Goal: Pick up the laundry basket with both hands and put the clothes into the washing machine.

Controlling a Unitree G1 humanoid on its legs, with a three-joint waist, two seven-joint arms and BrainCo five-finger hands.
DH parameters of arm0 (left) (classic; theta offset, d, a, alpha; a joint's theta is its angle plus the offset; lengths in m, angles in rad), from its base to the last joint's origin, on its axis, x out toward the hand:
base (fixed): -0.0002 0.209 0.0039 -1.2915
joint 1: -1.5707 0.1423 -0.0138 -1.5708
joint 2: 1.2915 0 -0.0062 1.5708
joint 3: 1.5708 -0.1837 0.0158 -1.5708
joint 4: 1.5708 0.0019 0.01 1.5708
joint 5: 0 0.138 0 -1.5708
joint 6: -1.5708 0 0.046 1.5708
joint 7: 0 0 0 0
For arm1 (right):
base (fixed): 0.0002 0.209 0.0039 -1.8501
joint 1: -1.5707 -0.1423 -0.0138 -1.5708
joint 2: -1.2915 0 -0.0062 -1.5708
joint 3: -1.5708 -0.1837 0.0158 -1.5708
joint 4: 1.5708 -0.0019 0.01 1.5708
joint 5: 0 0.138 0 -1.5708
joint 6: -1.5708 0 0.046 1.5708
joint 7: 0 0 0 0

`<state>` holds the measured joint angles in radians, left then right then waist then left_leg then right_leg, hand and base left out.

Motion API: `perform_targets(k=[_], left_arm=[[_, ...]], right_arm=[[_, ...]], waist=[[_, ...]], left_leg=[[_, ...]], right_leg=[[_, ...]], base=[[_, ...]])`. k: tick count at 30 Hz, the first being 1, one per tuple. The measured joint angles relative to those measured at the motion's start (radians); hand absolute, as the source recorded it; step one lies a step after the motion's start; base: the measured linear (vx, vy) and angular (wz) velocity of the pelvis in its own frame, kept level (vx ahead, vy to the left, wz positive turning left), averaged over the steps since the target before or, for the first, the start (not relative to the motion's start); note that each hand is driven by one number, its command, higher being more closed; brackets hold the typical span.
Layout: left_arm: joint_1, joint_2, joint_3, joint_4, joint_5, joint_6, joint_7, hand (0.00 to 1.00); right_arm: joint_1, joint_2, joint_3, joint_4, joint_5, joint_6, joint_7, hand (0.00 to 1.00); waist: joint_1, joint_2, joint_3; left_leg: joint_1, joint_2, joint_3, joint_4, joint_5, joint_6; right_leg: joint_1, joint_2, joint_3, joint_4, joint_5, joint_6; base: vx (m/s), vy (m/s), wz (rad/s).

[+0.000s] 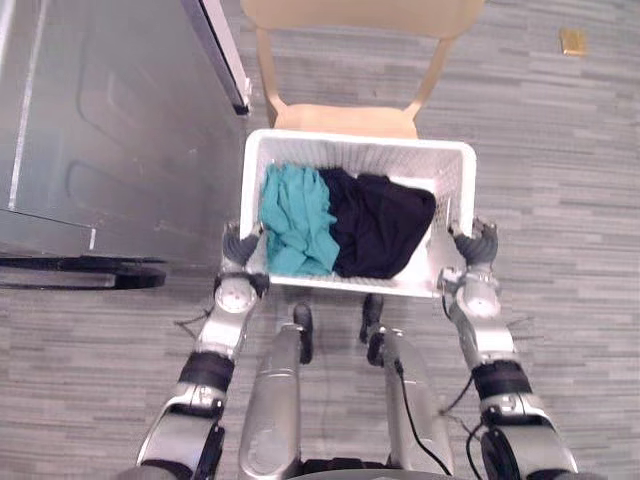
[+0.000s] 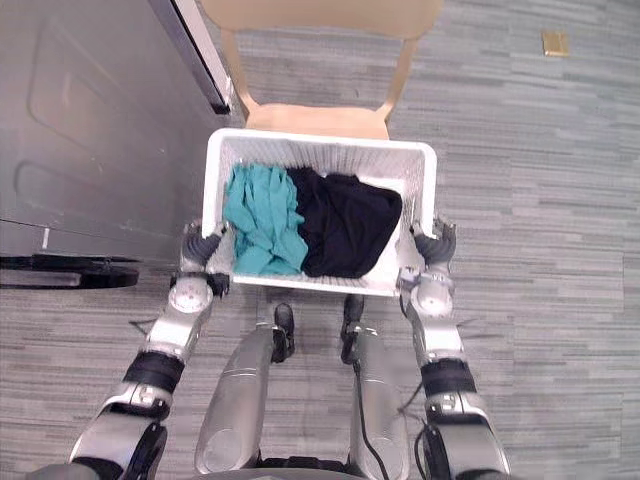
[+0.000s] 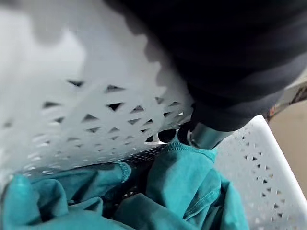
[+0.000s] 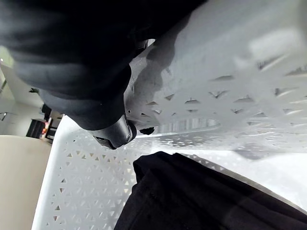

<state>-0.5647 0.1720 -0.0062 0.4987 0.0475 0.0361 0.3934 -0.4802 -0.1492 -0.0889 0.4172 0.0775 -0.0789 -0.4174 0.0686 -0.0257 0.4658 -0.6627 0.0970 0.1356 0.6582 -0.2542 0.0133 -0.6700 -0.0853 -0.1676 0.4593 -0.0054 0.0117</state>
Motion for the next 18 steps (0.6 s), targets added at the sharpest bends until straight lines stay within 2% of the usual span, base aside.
perform_targets(k=[3, 7, 15, 18], left_arm=[[-0.116, -0.001, 0.064, 0.025, 0.0, -0.02, 0.043, 0.0], [-0.167, -0.001, 0.096, 0.025, 0.002, -0.046, 0.074, 0.0], [-0.126, -0.013, 0.132, -0.005, 0.001, -0.088, 0.088, 0.0], [-0.039, -0.058, 0.139, -0.083, 0.002, -0.093, 0.088, 0.0]], right_arm=[[-0.079, 0.027, -0.017, 0.0, 0.014, 0.001, -0.017, 0.0], [-0.103, 0.04, -0.017, 0.0, 0.029, 0.005, -0.024, 0.0], [-0.1, 0.069, -0.014, -0.052, 0.042, -0.002, -0.015, 0.0], [-0.036, 0.083, -0.012, -0.137, 0.051, -0.032, 0.015, 0.0]], waist=[[-0.002, 0.002, 0.033], [-0.001, 0.002, 0.034], [0.0, 0.002, 0.034], [0.001, 0.002, 0.034]], left_leg=[[-0.014, 0.008, -0.012, -0.001, 0.012, -0.006], [-0.022, 0.007, -0.014, -0.019, 0.024, -0.02], [0.038, -0.002, -0.014, -0.057, 0.038, -0.025], [0.066, -0.007, -0.02, -0.072, 0.037, -0.026]], right_leg=[[-0.008, 0.006, -0.017, 0.0, 0.009, -0.014], [-0.022, 0.005, -0.025, -0.002, 0.009, -0.016], [0.023, -0.002, -0.033, -0.01, 0.007, -0.018], [0.054, -0.003, -0.034, -0.018, -0.006, -0.024]], base=[[0.01, -0.071, 0.02], [0.06, -0.03, 0.03], [0.06, -0.004, 0.04], [-0.02, -0.009, 0.09]])
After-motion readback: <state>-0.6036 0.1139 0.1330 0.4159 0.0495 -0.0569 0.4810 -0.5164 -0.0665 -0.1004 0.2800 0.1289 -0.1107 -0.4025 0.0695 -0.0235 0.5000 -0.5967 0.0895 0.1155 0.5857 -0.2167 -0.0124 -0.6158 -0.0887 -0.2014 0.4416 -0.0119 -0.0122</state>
